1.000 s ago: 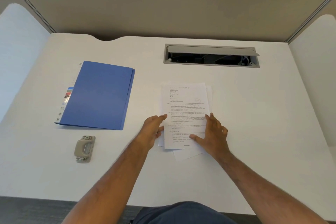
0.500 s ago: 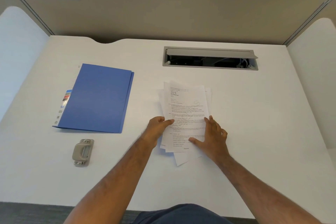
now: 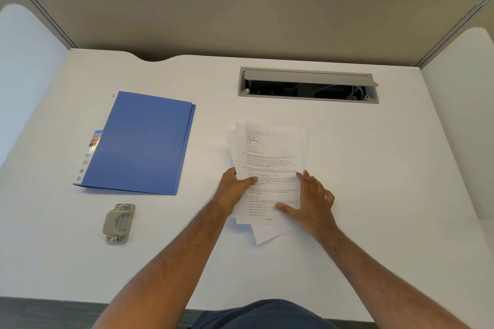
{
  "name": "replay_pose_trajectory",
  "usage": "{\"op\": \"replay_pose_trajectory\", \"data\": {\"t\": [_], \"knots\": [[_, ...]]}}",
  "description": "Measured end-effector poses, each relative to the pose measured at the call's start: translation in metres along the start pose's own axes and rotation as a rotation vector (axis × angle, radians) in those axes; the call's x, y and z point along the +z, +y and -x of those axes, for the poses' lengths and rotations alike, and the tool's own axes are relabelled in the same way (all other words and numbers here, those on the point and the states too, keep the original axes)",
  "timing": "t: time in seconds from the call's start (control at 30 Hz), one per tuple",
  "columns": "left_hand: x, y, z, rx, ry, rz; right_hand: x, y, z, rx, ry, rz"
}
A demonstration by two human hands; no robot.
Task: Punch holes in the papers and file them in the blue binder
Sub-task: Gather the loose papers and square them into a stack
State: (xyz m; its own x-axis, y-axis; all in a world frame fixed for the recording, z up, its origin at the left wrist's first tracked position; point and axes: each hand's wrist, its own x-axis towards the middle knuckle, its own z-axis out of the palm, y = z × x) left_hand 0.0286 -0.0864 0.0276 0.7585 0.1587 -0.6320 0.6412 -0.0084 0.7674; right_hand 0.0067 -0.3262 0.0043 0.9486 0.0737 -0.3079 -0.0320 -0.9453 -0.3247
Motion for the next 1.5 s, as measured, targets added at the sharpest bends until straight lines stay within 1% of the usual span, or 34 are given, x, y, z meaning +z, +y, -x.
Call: {"op": "replay_pose_trajectory", "data": {"t": [0.1, 0.17, 0.23, 0.3, 0.37, 0.43, 0.47, 0.53, 0.6, 0.63, 0.73, 0.83, 0.93, 1.03, 1.1, 1.2, 1.3, 1.4, 1.5], "knots": [[0.0, -0.001, 0.001, 0.028, -0.031, 0.015, 0.001, 0.002, 0.002, -0.038, 0.002, 0.0], [-0.003, 0.0, 0.004, 0.049, -0.041, 0.014, -0.002, 0.005, 0.0, -0.037, 0.031, -0.072], [-0.008, 0.002, 0.006, 0.062, -0.062, 0.053, -0.005, 0.009, -0.004, 0.015, 0.074, -0.246], [-0.016, 0.004, 0.013, 0.062, -0.101, 0.118, -0.011, 0.011, -0.01, 0.099, 0.07, -0.531], [-0.025, 0.006, 0.023, 0.086, -0.158, 0.15, -0.023, 0.006, -0.013, 0.171, 0.002, -0.817], [-0.033, 0.008, 0.034, 0.118, -0.193, 0.114, -0.036, 0.003, -0.017, 0.22, -0.082, -0.951], [-0.037, 0.008, 0.039, 0.132, -0.198, 0.087, -0.042, 0.001, -0.019, 0.223, -0.13, -0.984], [-0.042, 0.009, 0.047, 0.156, -0.221, 0.045, -0.052, -0.005, -0.023, 0.163, -0.194, -1.094], [-0.046, 0.011, 0.054, 0.184, -0.251, 0.021, -0.062, -0.017, -0.023, 0.095, -0.21, -1.232], [-0.045, 0.013, 0.055, 0.197, -0.257, 0.007, -0.068, -0.021, -0.023, 0.069, -0.193, -1.266], [-0.046, 0.022, 0.059, 0.252, -0.186, -0.002, -0.087, -0.039, -0.023, 0.016, -0.103, -1.245], [-0.046, 0.037, 0.061, 0.358, -0.079, 0.022, -0.106, -0.054, -0.019, -0.028, 0.039, -1.163], [-0.046, 0.053, 0.065, 0.454, 0.015, 0.039, -0.122, -0.068, -0.013, -0.083, 0.157, -1.155], [-0.044, 0.067, 0.068, 0.51, 0.067, 0.107, -0.135, -0.076, -0.005, -0.114, 0.267, -1.17], [-0.044, 0.07, 0.069, 0.543, 0.079, 0.104, -0.141, -0.081, 0.004, -0.133, 0.311, -1.159], [-0.044, 0.066, 0.069, 0.542, 0.088, 0.043, -0.138, -0.081, 0.014, -0.155, 0.349, -1.13], [-0.046, 0.056, 0.068, 0.496, 0.081, -0.04, -0.126, -0.075, 0.019, -0.095, 0.359, -1.124], [-0.045, 0.043, 0.069, 0.487, 0.02, -0.119, -0.116, -0.069, 0.024, -0.035, 0.328, -1.12], [-0.042, 0.038, 0.072, 0.47, 0.022, -0.102, -0.111, -0.067, 0.027, -0.021, 0.33, -1.149]]}}
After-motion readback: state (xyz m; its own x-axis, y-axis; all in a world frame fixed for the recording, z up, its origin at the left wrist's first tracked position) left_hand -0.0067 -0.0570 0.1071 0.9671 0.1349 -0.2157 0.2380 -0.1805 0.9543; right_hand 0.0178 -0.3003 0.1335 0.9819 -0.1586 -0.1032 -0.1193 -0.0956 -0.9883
